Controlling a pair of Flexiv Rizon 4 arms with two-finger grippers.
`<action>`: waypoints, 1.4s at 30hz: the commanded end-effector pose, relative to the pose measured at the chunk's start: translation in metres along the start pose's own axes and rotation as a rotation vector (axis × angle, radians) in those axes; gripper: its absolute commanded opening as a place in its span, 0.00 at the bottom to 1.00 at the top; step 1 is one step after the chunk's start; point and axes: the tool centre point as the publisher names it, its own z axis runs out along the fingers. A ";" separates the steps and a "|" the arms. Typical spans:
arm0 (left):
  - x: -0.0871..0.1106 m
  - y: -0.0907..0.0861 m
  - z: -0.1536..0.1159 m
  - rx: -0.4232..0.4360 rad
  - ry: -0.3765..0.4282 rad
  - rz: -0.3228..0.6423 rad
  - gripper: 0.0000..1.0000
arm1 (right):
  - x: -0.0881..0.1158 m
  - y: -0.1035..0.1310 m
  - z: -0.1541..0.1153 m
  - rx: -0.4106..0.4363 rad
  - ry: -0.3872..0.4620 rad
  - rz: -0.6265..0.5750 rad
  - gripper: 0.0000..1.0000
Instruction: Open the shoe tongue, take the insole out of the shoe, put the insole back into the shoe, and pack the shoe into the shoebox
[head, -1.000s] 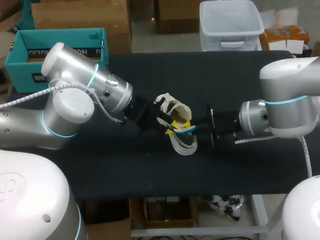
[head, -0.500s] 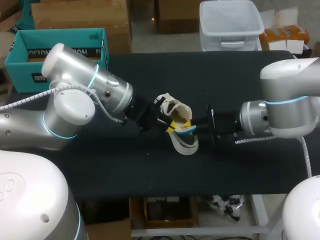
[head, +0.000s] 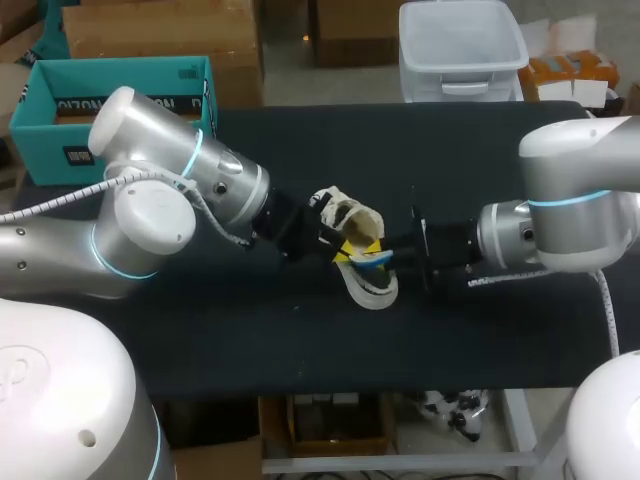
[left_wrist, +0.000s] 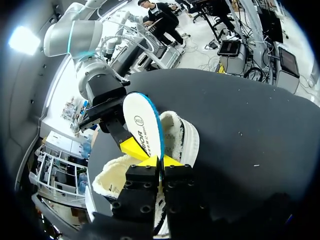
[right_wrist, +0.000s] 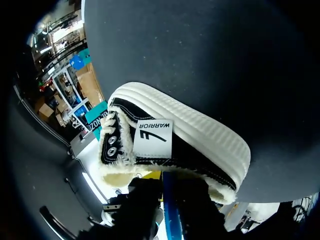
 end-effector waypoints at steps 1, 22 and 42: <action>0.000 0.001 0.005 -0.003 -0.001 -0.003 0.00 | -0.001 -0.011 -0.008 -0.022 -0.014 0.009 0.78; 0.001 -0.004 0.005 0.001 -0.005 -0.014 0.00 | -0.016 -0.033 -0.033 -0.099 -0.012 0.052 0.06; -0.004 -0.019 0.010 0.035 -0.023 0.023 0.00 | -0.008 -0.020 -0.017 -0.098 -0.021 0.013 0.00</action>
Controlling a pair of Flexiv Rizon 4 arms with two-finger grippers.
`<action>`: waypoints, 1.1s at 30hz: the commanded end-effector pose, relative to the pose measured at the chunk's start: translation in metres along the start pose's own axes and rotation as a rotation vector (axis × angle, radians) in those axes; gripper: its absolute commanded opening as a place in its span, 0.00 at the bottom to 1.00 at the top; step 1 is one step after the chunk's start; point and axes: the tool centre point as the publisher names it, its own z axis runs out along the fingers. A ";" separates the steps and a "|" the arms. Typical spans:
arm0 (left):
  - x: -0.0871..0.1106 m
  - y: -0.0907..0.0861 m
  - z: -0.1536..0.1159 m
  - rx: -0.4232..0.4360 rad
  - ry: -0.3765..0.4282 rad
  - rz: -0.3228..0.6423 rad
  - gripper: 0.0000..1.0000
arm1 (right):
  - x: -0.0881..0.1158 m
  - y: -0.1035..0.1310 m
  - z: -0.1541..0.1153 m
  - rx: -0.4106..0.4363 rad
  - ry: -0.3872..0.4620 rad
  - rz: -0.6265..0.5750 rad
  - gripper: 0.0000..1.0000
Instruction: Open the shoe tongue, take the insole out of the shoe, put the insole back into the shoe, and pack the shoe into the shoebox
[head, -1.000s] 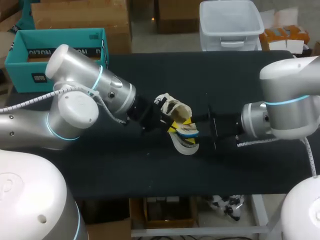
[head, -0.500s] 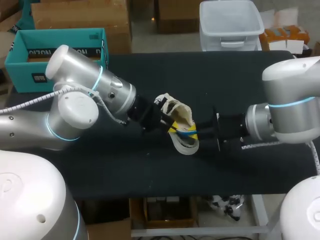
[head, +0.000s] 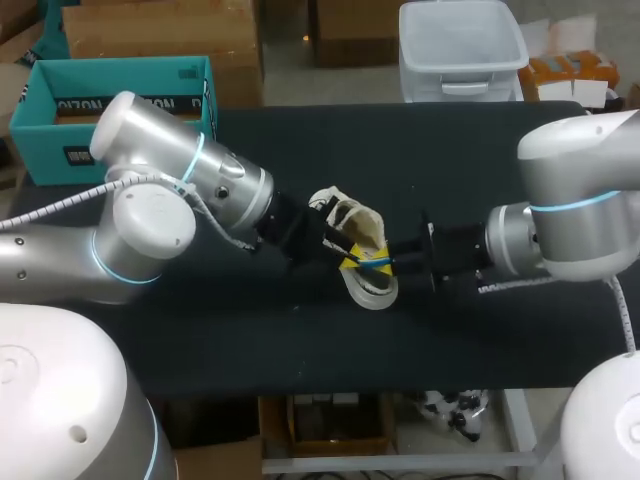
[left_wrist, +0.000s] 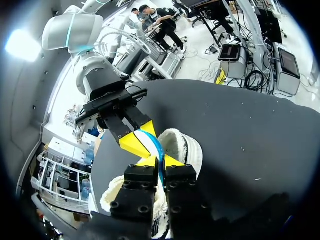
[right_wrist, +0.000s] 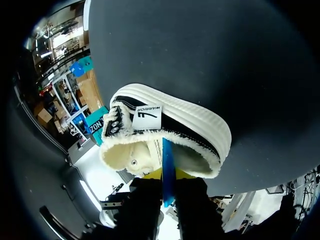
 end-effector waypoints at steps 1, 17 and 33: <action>0.001 0.007 0.007 -0.015 0.003 -0.004 0.00 | 0.001 0.004 0.006 -0.002 0.002 -0.002 0.00; 0.006 0.025 0.005 -0.044 0.014 -0.056 0.00 | 0.006 0.005 0.006 -0.033 -0.046 0.010 0.20; 0.006 0.017 0.005 -0.034 0.016 -0.045 0.00 | -0.004 -0.005 -0.002 -0.087 -0.052 0.039 0.00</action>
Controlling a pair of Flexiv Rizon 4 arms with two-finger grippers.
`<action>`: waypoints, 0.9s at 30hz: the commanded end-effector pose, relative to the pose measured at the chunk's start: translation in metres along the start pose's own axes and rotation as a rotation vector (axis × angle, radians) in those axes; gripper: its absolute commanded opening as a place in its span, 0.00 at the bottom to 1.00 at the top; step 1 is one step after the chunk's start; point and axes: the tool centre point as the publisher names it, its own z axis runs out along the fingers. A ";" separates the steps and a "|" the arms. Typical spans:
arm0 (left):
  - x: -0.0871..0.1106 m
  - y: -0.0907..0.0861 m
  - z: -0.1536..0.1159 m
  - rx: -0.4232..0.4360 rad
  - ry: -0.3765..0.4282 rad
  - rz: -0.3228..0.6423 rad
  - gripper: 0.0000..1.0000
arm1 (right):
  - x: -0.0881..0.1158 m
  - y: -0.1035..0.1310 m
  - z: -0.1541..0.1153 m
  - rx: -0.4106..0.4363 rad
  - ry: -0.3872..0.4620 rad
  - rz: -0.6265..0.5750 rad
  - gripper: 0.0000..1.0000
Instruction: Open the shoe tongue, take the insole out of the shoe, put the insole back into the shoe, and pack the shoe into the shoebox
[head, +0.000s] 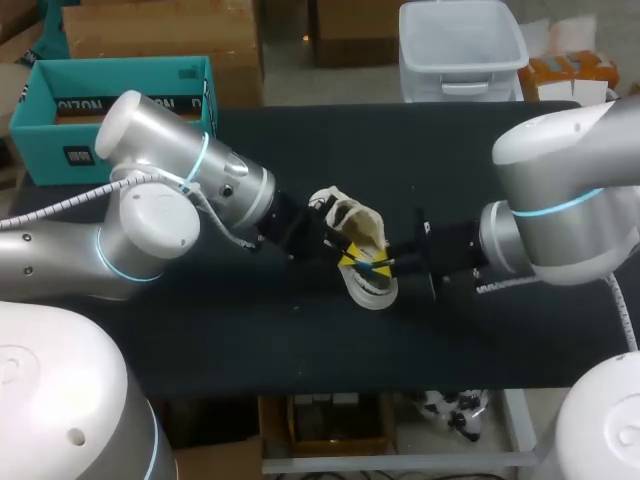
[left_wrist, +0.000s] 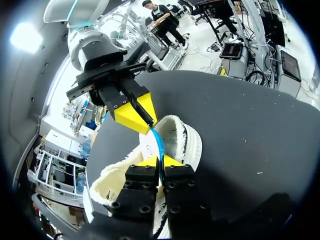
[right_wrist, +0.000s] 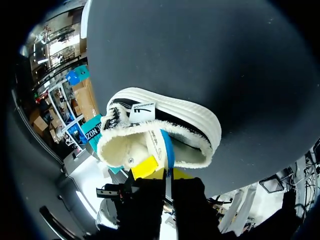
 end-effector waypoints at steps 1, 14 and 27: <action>0.002 -0.002 0.000 0.000 -0.004 0.001 0.00 | 0.002 0.007 0.005 0.015 -0.002 -0.001 0.00; 0.003 -0.009 -0.023 0.026 -0.003 -0.017 0.78 | 0.003 0.019 0.018 0.049 -0.031 0.003 0.00; -0.012 -0.013 -0.063 0.074 0.026 -0.123 1.00 | -0.018 0.004 0.021 -0.017 -0.081 0.009 0.00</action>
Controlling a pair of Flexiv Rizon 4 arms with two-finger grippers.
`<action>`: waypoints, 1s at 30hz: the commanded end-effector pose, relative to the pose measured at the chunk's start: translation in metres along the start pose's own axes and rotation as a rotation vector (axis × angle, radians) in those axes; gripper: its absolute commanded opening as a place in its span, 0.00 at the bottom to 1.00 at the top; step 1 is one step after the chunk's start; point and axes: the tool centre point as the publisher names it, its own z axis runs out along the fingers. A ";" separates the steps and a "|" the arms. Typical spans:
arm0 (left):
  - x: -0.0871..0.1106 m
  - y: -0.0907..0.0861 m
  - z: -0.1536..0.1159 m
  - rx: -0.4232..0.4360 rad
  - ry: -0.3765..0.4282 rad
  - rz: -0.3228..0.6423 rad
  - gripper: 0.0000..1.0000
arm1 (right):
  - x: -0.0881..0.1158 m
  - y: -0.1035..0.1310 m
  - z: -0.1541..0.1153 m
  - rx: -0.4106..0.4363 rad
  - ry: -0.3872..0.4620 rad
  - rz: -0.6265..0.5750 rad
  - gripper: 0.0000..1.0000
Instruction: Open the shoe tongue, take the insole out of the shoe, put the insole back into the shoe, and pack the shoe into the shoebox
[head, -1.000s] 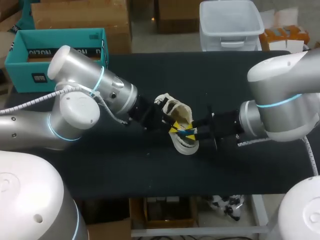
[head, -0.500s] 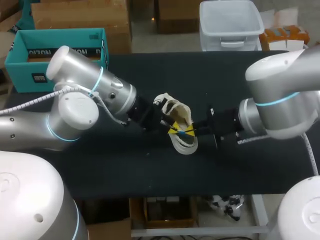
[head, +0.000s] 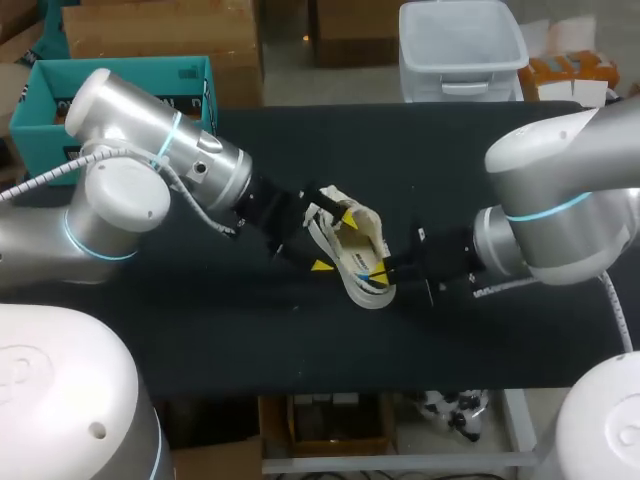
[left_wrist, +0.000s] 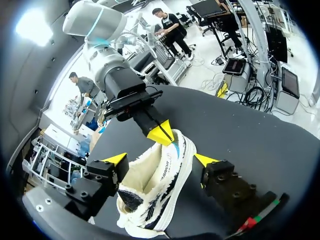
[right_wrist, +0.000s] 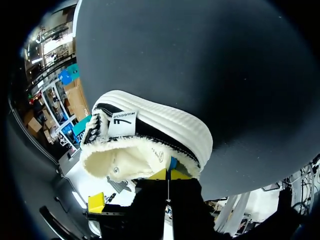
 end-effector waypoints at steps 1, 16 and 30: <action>-0.005 -0.002 -0.018 0.013 0.032 -0.045 1.00 | -0.001 -0.009 0.003 -0.051 -0.036 -0.003 0.00; -0.003 -0.003 -0.060 -0.034 0.031 -0.172 1.00 | 0.008 -0.026 -0.010 -0.159 -0.082 -0.066 0.20; 0.000 0.005 -0.076 -0.100 0.001 -0.224 1.00 | 0.021 -0.003 0.008 -0.135 -0.142 -0.105 0.00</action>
